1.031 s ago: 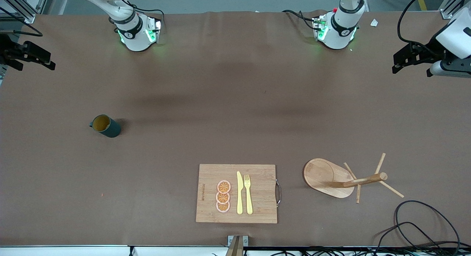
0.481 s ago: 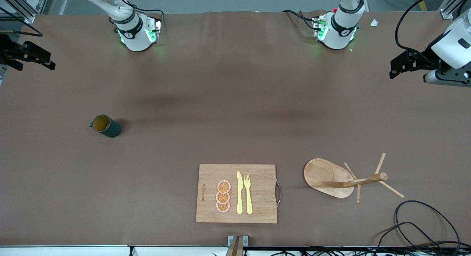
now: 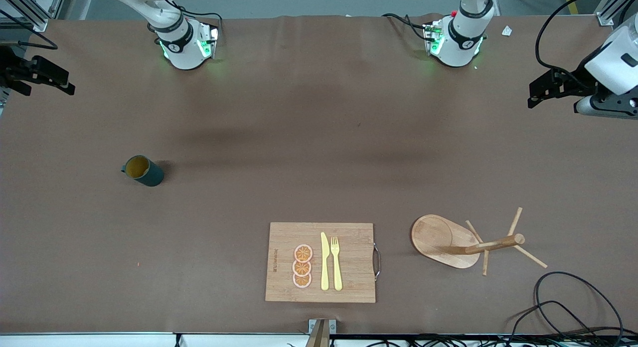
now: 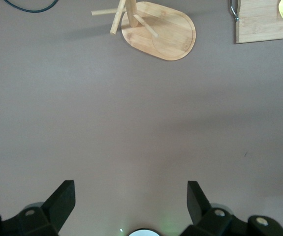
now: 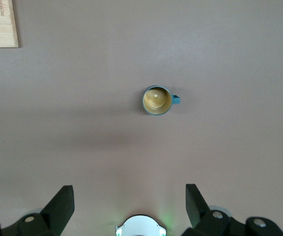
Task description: Pass cup and hang on rack
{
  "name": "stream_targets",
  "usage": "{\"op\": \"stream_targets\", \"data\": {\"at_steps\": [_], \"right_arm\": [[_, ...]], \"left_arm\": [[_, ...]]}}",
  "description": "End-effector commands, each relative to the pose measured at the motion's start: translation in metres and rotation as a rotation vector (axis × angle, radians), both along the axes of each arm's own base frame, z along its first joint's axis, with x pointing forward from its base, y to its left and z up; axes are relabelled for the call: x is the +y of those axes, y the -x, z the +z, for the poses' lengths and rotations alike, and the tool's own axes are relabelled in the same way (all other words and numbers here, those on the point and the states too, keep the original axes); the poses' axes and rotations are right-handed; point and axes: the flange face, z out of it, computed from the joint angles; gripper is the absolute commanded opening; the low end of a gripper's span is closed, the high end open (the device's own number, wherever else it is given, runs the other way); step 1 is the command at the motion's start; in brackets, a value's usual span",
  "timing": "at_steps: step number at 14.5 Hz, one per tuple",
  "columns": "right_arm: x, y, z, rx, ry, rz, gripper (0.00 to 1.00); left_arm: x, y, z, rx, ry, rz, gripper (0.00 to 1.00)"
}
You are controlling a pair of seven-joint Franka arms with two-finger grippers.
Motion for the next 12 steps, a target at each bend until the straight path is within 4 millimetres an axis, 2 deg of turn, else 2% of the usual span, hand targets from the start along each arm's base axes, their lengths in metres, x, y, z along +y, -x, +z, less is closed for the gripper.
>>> {"op": "stream_targets", "data": {"at_steps": [1, 8, 10, 12], "right_arm": [[-0.001, 0.008, 0.004, -0.006, -0.008, -0.003, 1.00], [-0.008, 0.006, 0.002, 0.001, -0.003, -0.019, 1.00], [-0.017, -0.003, -0.014, 0.034, -0.004, -0.031, 1.00], [-0.020, -0.020, -0.042, 0.082, -0.014, -0.037, 1.00]], "left_arm": [[0.003, 0.010, 0.009, -0.005, -0.004, 0.018, 1.00], [0.000, 0.010, 0.006, 0.000, -0.008, 0.044, 1.00], [0.000, 0.009, 0.005, 0.003, -0.008, 0.044, 1.00], [0.000, 0.009, 0.003, 0.006, -0.010, 0.044, 1.00]]}}
